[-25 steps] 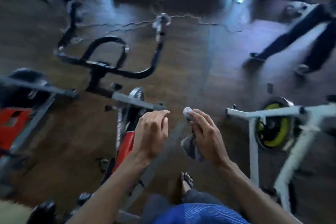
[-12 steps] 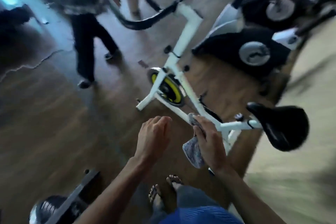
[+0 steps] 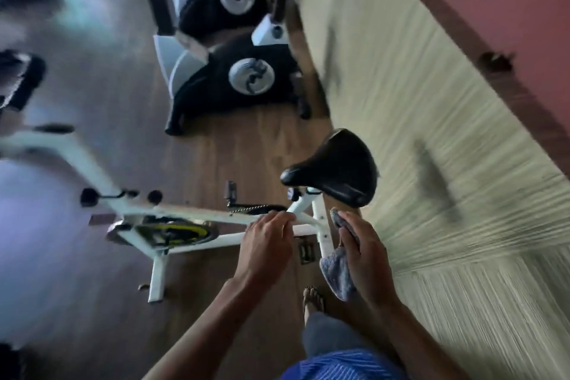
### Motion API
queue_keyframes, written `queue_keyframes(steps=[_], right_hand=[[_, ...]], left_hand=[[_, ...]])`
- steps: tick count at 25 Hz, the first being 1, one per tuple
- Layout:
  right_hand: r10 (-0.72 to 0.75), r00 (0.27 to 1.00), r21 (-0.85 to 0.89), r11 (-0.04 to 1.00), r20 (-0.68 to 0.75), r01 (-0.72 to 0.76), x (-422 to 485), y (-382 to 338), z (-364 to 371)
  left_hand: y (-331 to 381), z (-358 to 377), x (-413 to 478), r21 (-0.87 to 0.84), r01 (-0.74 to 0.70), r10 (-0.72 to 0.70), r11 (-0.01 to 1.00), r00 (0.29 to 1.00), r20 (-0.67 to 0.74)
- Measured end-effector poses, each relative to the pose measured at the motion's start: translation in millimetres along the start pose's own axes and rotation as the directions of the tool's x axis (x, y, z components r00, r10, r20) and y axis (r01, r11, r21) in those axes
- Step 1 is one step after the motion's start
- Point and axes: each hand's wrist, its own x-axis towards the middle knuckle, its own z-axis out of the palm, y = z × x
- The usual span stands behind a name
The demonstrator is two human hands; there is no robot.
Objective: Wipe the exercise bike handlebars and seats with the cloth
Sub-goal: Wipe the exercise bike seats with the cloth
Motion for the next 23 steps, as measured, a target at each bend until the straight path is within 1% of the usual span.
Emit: queue_keyframes(steps=[3, 5, 8, 10, 11, 13, 14, 16, 17, 18, 19, 21, 23], right_hand=[[0.061, 0.989, -0.040, 0.997, -0.135, -0.067, 30, 26, -8], [0.128, 0.972, -0.037, 0.990, -0.199, -0.138, 42, 39, -8], [0.242, 0.921, 0.000, 0.967, -0.305, -0.254, 52, 55, 3], [0.328, 0.855, 0.032, 0.938, -0.402, -0.345, 55, 61, 17], [0.375, 0.807, 0.059, 0.917, -0.457, -0.393, 57, 63, 27], [0.444, 0.684, 0.125, 0.877, -0.579, -0.463, 64, 65, 51], [0.437, 0.635, 0.129, 0.872, -0.637, -0.472, 68, 66, 64], [0.386, 0.583, 0.078, 0.873, -0.715, -0.482, 77, 67, 87], [0.355, 0.583, 0.044, 0.877, -0.730, -0.479, 82, 68, 95], [0.320, 0.589, 0.008, 0.883, -0.742, -0.469, 86, 68, 104], [0.272, 0.597, -0.034, 0.892, -0.755, -0.450, 91, 65, 110], [0.173, 0.644, -0.131, 0.909, -0.746, -0.396, 97, 60, 125], [0.077, 0.728, -0.236, 0.918, -0.682, -0.319, 101, 55, 145]], left_hand=[[12, 29, 58, -0.006, -0.105, 0.105, 0.994, 0.988, 0.109], [18, 46, 88, 0.001, -0.166, 0.163, 0.986, 0.973, 0.166], [20, 68, 126, 0.019, -0.226, 0.213, 0.974, 0.939, 0.270], [15, 81, 148, -0.013, -0.317, 0.302, 0.948, 0.888, 0.347], [12, 89, 160, -0.028, -0.369, 0.352, 0.929, 0.856, 0.380], [4, 106, 182, -0.067, -0.471, 0.448, 0.880, 0.774, 0.448], [-1, 114, 192, -0.084, -0.521, 0.494, 0.849, 0.729, 0.474], [-12, 128, 211, -0.116, -0.611, 0.576, 0.783, 0.643, 0.505], [-19, 131, 219, -0.124, -0.633, 0.600, 0.764, 0.627, 0.497], [-31, 132, 223, -0.128, -0.635, 0.605, 0.762, 0.627, 0.491], [-39, 130, 226, -0.130, -0.623, 0.600, 0.771, 0.642, 0.478], [-64, 125, 226, -0.124, -0.578, 0.571, 0.807, 0.709, 0.415], [-93, 117, 219, -0.136, -0.523, 0.536, 0.842, 0.780, 0.322]])
